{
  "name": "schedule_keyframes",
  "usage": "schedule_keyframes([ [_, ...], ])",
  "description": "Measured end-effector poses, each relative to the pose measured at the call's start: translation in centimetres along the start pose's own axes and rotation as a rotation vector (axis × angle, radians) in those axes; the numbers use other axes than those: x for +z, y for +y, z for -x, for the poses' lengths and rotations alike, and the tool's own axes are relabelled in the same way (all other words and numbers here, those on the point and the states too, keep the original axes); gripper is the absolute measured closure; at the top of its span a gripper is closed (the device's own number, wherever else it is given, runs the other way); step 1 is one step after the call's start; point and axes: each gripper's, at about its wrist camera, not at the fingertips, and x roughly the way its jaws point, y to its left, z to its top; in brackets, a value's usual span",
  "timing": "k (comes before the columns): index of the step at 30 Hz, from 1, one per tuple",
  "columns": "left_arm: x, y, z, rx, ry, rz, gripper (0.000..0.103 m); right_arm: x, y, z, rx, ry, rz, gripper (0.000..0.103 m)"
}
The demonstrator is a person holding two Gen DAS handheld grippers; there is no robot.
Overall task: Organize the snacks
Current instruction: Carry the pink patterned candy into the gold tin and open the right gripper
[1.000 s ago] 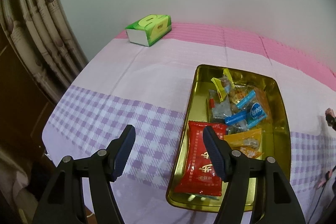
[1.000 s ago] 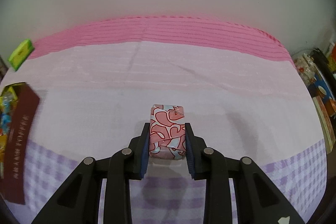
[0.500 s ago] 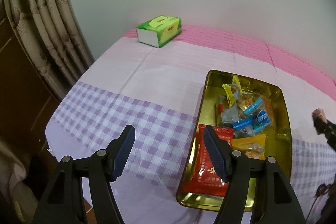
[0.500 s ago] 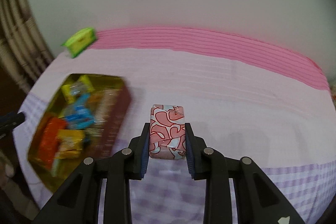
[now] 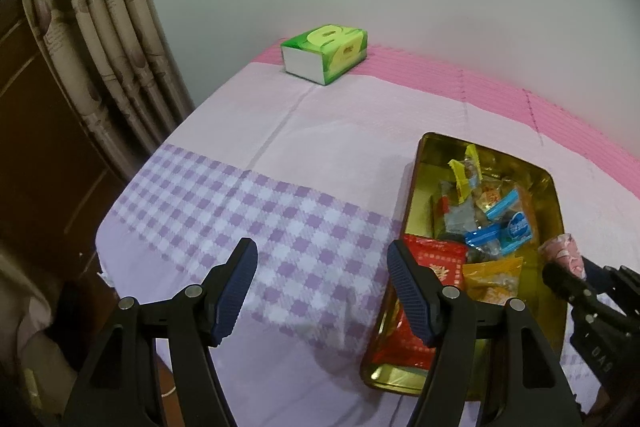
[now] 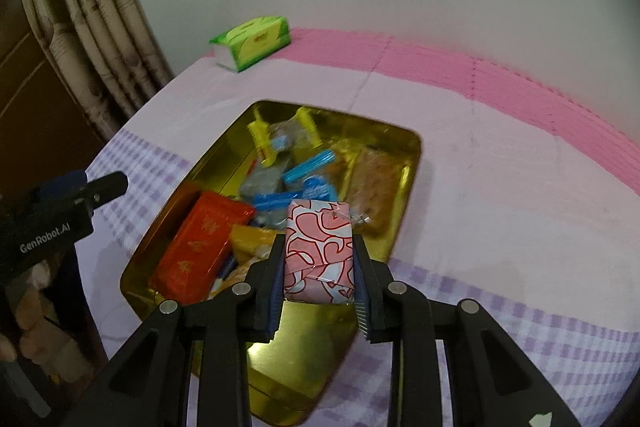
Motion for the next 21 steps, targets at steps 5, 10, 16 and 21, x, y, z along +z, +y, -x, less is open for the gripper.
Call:
schedule_keyframes([
  [5,-0.5,0.8,0.0,0.013,0.015,0.016,0.035,-0.2,0.6,-0.7,0.013,0.020,0.012,0.076],
  [10,-1.0,1.6,-0.1,0.020,0.029,0.034,0.035,-0.3,1.7,-1.5,0.014,0.032,0.030,0.076],
  [16,-1.1,1.8,-0.1,0.013,0.034,0.043,0.035,-0.7,2.4,-2.2,0.015,0.050,0.034,0.076],
  [21,-1.2,1.6,-0.2,0.010,0.041,0.039,0.035,-0.7,2.5,-2.5,0.005,0.058,0.043,0.076],
])
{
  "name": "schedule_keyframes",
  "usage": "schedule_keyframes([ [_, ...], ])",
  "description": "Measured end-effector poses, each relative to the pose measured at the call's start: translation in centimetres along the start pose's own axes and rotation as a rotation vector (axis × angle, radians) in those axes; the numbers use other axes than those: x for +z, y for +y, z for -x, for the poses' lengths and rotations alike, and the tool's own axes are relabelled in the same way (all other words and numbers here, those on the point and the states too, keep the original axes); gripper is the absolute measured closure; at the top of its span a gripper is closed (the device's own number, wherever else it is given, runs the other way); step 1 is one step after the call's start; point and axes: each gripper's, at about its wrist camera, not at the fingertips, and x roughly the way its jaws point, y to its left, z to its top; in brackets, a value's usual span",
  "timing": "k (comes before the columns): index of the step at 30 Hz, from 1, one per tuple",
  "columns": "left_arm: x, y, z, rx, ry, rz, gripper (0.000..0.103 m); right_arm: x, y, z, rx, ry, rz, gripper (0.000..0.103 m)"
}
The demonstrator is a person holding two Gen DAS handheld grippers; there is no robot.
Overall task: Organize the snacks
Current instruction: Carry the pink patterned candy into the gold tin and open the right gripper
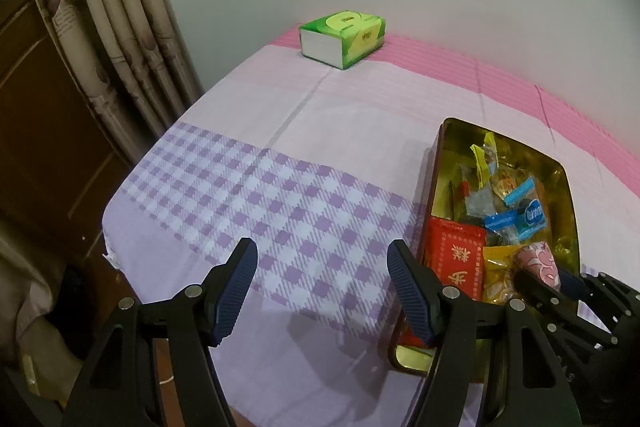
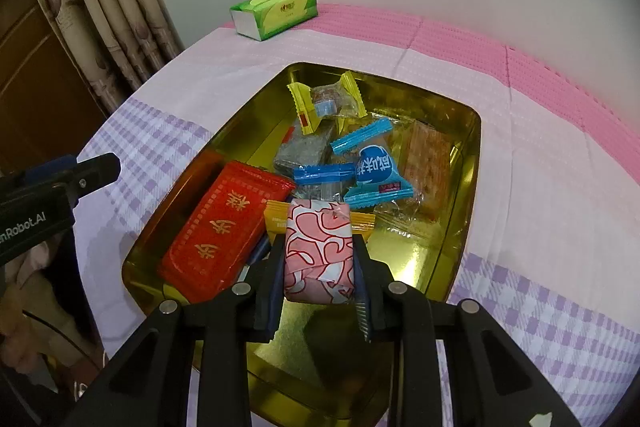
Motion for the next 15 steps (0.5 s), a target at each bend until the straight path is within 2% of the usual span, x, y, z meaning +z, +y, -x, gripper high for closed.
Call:
schedule_keyframes([
  [15,0.07,0.09,-0.22,0.001,0.005,0.001,0.035,-0.46,0.33,-0.35,-0.018,0.005,0.015,0.075],
])
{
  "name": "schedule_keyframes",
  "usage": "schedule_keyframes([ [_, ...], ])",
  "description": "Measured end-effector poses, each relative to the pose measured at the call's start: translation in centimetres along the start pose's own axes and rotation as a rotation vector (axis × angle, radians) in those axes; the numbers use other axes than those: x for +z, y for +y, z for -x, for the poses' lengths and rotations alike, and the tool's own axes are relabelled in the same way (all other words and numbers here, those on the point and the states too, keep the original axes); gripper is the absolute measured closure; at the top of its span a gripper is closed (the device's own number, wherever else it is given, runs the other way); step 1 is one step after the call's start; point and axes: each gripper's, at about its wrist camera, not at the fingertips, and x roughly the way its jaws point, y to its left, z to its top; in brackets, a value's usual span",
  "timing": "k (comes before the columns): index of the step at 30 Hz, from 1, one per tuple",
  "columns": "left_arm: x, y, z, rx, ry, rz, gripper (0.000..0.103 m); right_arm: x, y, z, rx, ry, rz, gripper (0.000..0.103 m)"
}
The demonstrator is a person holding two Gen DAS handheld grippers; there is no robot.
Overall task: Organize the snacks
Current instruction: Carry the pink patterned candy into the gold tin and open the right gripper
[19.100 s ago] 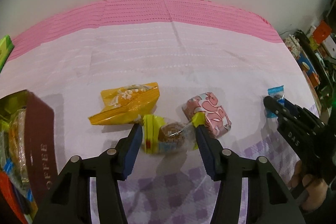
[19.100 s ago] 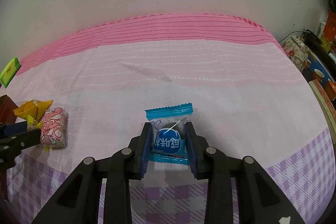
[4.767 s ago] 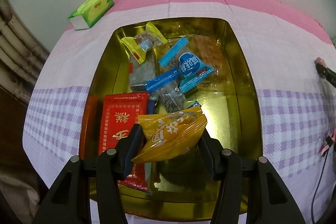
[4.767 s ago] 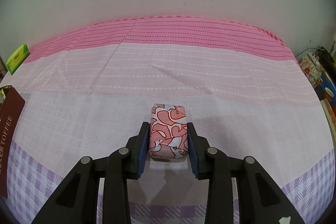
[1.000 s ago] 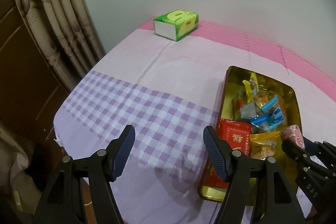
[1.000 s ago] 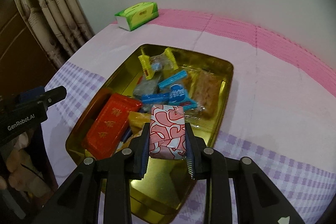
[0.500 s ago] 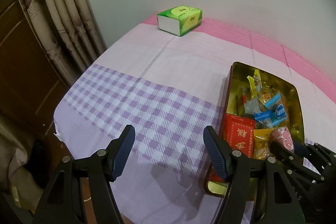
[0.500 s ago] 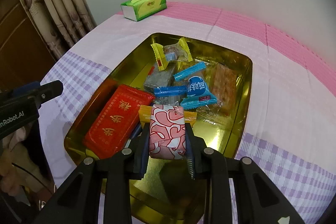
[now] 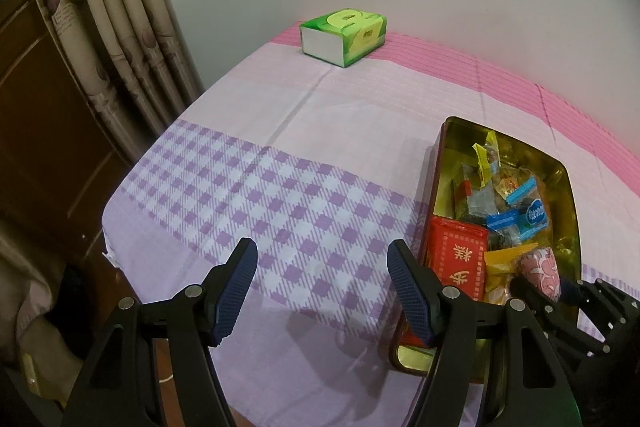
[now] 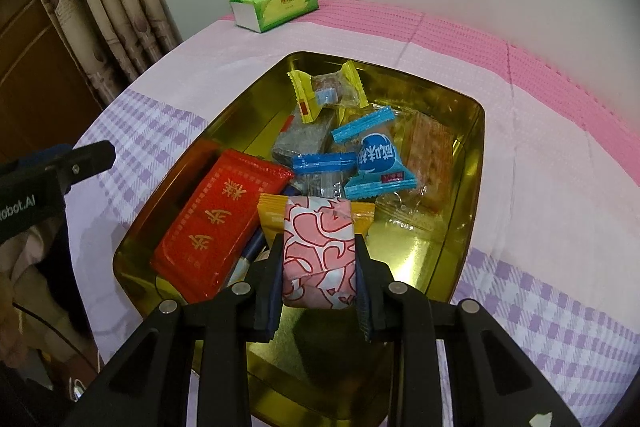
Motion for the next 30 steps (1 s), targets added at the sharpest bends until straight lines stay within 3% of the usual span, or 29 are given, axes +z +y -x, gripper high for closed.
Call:
schedule_keyframes([
  [30,-0.4,-1.0,0.4,-0.003,0.002,-0.041,0.035,-1.0,-0.8,1.6,-0.003,-0.012,-0.046,0.069],
])
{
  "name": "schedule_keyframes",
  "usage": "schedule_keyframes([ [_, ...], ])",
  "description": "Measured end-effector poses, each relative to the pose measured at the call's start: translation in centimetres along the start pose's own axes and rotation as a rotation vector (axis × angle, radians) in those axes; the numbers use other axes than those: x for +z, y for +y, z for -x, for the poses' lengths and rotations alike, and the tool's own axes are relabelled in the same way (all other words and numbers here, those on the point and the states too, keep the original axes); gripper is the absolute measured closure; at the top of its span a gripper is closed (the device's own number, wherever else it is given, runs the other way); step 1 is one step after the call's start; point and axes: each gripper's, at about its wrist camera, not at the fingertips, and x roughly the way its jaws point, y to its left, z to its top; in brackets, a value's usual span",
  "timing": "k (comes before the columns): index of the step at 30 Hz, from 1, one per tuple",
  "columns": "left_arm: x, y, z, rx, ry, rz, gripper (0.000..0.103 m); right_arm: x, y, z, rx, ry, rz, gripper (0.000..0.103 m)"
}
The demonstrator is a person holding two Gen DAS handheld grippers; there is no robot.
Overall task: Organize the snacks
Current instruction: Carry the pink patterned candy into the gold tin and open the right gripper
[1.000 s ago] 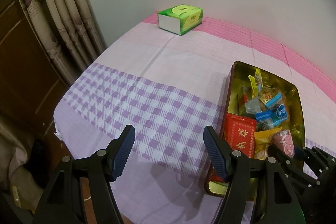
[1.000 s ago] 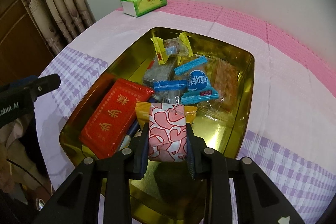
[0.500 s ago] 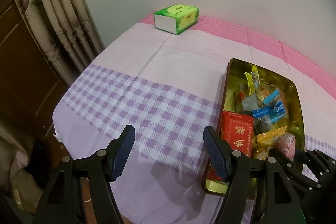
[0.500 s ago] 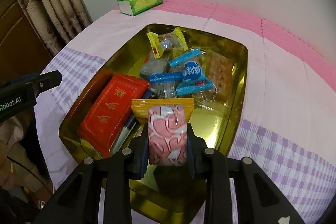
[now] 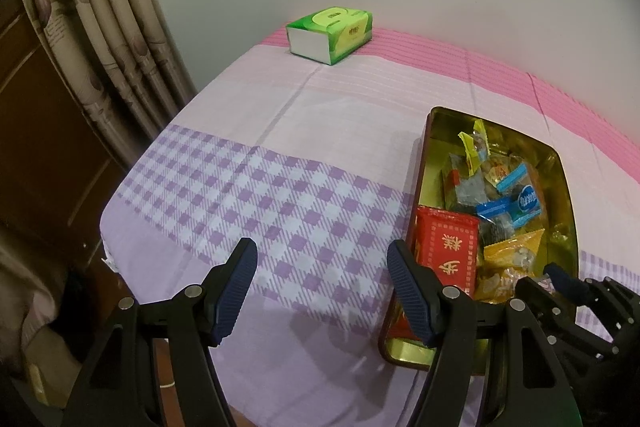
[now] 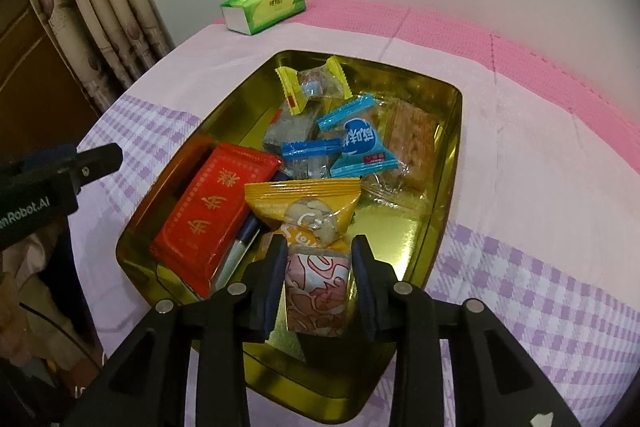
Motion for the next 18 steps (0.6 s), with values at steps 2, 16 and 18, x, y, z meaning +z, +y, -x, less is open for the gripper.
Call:
schedule_keyframes([
  [2,0.0,-0.1,0.1,0.002,0.001,-0.005,0.035,0.0,-0.1,0.5,0.001,-0.008,-0.012,0.060],
  [16,-1.4,-0.6,1.0,0.022,0.006,-0.050,0.035,-0.5,0.8,3.1,-0.047,-0.060,0.020,0.010],
  [18,-1.6,-0.8,1.1,0.027,0.006,-0.058,0.035,-0.6,0.8,3.0,-0.054,-0.052,0.018,0.009],
])
